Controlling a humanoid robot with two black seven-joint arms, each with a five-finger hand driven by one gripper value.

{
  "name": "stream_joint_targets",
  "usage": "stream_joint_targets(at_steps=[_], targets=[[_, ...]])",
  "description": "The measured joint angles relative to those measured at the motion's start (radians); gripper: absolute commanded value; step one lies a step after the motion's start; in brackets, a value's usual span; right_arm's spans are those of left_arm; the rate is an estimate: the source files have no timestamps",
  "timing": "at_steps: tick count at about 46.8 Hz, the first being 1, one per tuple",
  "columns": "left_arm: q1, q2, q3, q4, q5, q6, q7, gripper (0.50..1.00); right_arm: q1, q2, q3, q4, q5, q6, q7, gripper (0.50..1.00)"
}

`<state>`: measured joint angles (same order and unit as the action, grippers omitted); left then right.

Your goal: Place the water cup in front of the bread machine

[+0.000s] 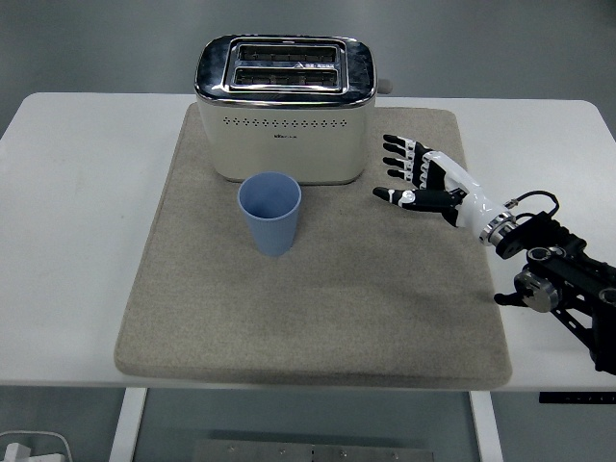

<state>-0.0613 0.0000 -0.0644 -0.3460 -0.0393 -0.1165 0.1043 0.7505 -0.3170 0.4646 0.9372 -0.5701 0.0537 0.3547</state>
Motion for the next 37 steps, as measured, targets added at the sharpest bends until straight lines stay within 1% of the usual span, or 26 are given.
stream_joint_targets(at_steps=[4, 6, 14, 18, 23, 29, 37], targets=[[0.0, 0.0, 0.0, -0.001, 0.0, 0.0, 0.0, 1.0, 0.004, -0.002, 0.019, 0.0, 0.061, 0.002, -0.031, 0.928], [0.0, 0.0, 0.0, -0.001, 0.0, 0.0, 0.0, 1.0, 0.005, -0.002, 0.031, 0.0, 0.1, 0.002, -0.057, 0.926], [0.0, 0.0, 0.0, -0.002, 0.0, 0.0, 0.0, 1.0, 0.027, -0.004, 0.091, 0.0, 0.268, -0.001, -0.212, 0.928], [0.0, 0.0, 0.0, -0.002, -0.001, 0.0, 0.0, 1.0, 0.036, -0.005, 0.107, -0.001, 0.328, -0.006, -0.256, 0.926], [0.0, 0.0, 0.0, -0.002, -0.001, 0.0, 0.0, 1.0, 0.062, -0.005, 0.118, -0.001, 0.389, -0.01, -0.268, 0.926], [0.0, 0.0, 0.0, -0.003, 0.0, 0.0, 0.0, 1.0, 0.071, -0.003, 0.124, -0.007, 0.454, -0.011, -0.259, 0.926], [0.0, 0.0, 0.0, -0.003, -0.001, 0.0, 0.0, 1.0, 0.068, 0.01, 0.168, -0.018, 0.465, -0.01, -0.256, 0.928]])
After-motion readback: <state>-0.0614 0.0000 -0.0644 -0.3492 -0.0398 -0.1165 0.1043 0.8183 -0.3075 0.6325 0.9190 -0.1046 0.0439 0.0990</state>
